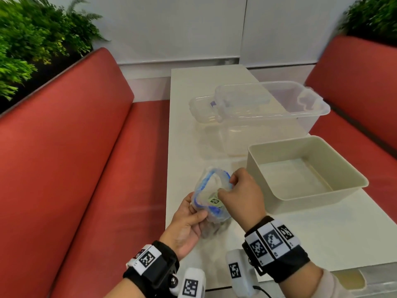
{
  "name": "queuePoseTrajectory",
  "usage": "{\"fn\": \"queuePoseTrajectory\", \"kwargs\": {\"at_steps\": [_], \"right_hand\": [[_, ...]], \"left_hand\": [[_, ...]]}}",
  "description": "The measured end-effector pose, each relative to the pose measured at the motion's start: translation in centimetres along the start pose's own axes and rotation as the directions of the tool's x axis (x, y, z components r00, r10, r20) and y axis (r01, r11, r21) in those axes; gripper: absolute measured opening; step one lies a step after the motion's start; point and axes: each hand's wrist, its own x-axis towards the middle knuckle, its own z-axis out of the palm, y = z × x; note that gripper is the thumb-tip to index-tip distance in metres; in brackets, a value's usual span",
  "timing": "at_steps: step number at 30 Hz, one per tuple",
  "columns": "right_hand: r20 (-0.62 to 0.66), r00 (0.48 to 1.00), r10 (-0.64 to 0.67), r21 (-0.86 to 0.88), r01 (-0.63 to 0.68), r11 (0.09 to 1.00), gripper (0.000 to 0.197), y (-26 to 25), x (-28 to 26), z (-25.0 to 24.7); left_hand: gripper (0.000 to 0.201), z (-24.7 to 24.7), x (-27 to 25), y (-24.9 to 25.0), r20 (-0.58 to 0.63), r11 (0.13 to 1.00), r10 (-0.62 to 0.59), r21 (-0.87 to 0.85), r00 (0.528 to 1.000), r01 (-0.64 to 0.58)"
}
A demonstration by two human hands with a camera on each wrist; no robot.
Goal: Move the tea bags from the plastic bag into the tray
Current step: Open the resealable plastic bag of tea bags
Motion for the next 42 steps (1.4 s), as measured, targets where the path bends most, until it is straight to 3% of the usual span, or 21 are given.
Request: {"fn": "queuePoseTrajectory", "kwargs": {"at_steps": [4, 7, 9, 10, 12, 13, 14, 15, 16, 18, 20, 22, 25, 28, 29, 31, 33, 35, 37, 39, 42], "right_hand": [[-0.036, 0.998, 0.046, 0.078, -0.043, 0.996, 0.016, 0.8, 0.2, -0.7], [-0.039, 0.995, 0.094, 0.189, -0.085, 0.978, 0.017, 1.4, 0.4, -1.3], [-0.043, 0.993, 0.108, 0.245, -0.094, 0.965, 0.017, 1.9, 0.5, -1.4], [-0.050, 0.993, 0.105, 0.259, -0.088, 0.962, 0.017, 2.1, 0.4, -1.4], [-0.057, 0.994, 0.093, 0.269, -0.075, 0.960, 0.017, 2.3, 0.4, -1.4], [-0.053, 0.995, 0.087, 0.273, -0.070, 0.959, 0.018, 2.3, 0.3, -1.4], [-0.048, 0.996, 0.081, 0.279, -0.064, 0.958, 0.018, 2.2, 0.3, -1.4], [-0.043, 0.996, 0.076, 0.288, -0.060, 0.956, 0.019, 2.0, 0.2, -1.4], [-0.039, 0.997, 0.072, 0.298, -0.057, 0.953, 0.020, 1.9, 0.2, -1.4], [-0.024, 0.997, 0.070, 0.328, -0.058, 0.943, 0.025, 1.7, 0.1, -1.4], [-0.008, 0.998, 0.060, 0.365, -0.053, 0.930, 0.028, 1.5, 0.2, -1.4], [0.007, 0.999, 0.051, 0.400, -0.050, 0.915, 0.028, 1.6, 0.3, -1.4], [0.051, 0.995, 0.082, 0.459, -0.096, 0.883, 0.027, 2.2, 0.6, -1.6], [0.058, 0.991, 0.117, 0.480, -0.131, 0.867, 0.026, 2.9, 1.1, -1.6], [0.047, 0.992, 0.119, 0.438, -0.127, 0.890, 0.024, 3.2, 1.3, -1.6], [0.054, 0.993, 0.109, 0.284, -0.120, 0.951, 0.016, 3.3, 1.3, -1.9], [0.100, 0.991, 0.086, 0.173, -0.103, 0.980, 0.010, 3.1, 0.9, -2.5], [0.163, 0.984, 0.067, 0.118, -0.087, 0.989, 0.017, 2.7, 0.5, -2.8], [0.199, 0.978, 0.062, 0.080, -0.079, 0.994, 0.022, 2.3, 0.4, -2.9], [0.223, 0.973, 0.065, 0.039, -0.076, 0.996, 0.021, 2.1, 0.6, -2.9], [0.277, 0.951, 0.139, 0.254, -0.213, 0.943, 0.021, 2.3, 0.9, -2.3]], "left_hand": [[0.066, -0.5, -0.4, -0.2, -0.006, 0.972, -0.051, 0.229, 0.999, 0.051], [0.072, -1.0, -0.9, 2.1, 0.032, 0.856, -0.229, 0.482, 0.973, 0.186], [0.070, -0.4, -0.9, 4.0, -0.052, 0.683, -0.315, 0.681, 0.948, 0.264], [0.068, 0.1, -0.7, 4.8, -0.137, 0.596, -0.270, 0.753, 0.953, 0.277], [0.061, 0.8, 0.2, 5.9, -0.227, 0.475, 0.076, 0.865, 0.971, 0.165], [0.059, 1.2, 0.7, 6.3, -0.147, 0.371, 0.288, 0.928, 0.946, 0.031], [0.059, 1.6, 1.4, 6.6, 0.002, 0.228, 0.417, 0.968, 0.909, -0.107], [0.059, 2.1, 2.1, 6.8, 0.167, 0.080, 0.455, 0.971, 0.875, -0.226], [0.059, 2.5, 2.9, 7.0, 0.303, -0.068, 0.416, 0.950, 0.857, -0.303], [0.055, 3.2, 4.7, 6.9, 0.430, -0.319, 0.265, 0.884, 0.863, -0.343], [0.042, 3.5, 6.3, 6.9, 0.412, -0.438, 0.166, 0.845, 0.896, -0.308], [0.030, 3.6, 7.4, 7.0, 0.364, -0.460, 0.120, 0.845, 0.924, -0.273], [0.025, 3.5, 8.0, 7.4, 0.325, -0.356, 0.083, 0.893, 0.942, -0.277], [0.030, 3.4, 7.7, 7.6, 0.193, -0.216, 0.032, 0.959, 0.981, -0.182], [0.036, 3.2, 7.5, 7.5, 0.134, -0.101, 0.002, 0.986, 0.991, -0.133], [0.045, 2.6, 6.9, 7.4, 0.035, 0.266, -0.056, 0.964, 0.998, -0.019], [0.048, 2.0, 6.4, 7.3, -0.018, 0.581, -0.108, 0.810, 0.994, 0.078], [0.053, 1.3, 6.1, 7.1, -0.044, 0.797, -0.156, 0.584, 0.987, 0.152], [0.053, 0.9, 5.6, 7.0, -0.068, 0.900, -0.206, 0.377, 0.976, 0.216], [0.049, 0.3, 5.2, 6.7, -0.084, 0.926, -0.245, 0.277, 0.966, 0.258], [0.051, -0.6, 4.7, 5.8, -0.101, 0.923, -0.243, 0.282, 0.965, 0.262]]}}
